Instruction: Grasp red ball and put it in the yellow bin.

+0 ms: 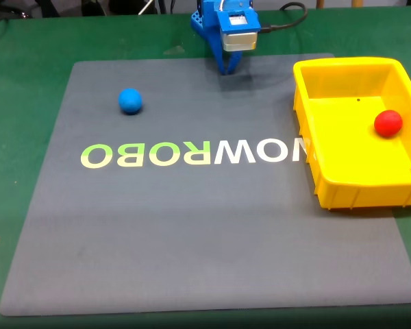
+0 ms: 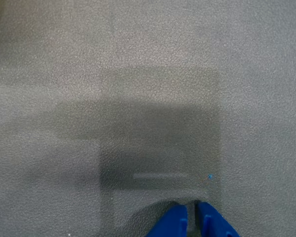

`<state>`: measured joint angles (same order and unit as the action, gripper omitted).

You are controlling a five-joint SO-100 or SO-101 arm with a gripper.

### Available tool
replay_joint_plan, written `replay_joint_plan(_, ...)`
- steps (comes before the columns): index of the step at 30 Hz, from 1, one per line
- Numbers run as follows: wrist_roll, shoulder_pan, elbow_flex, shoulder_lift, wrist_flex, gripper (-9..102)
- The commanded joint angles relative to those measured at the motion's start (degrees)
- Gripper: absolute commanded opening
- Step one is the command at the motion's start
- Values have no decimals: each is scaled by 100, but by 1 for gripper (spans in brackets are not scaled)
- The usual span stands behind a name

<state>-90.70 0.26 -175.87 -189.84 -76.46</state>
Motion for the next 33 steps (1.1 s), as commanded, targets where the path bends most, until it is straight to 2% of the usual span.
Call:
replay_joint_plan(1, 167, 70, -176, -70, -9, 0)
replay_joint_plan(33, -185, 88, -176, -70, -246, 0)
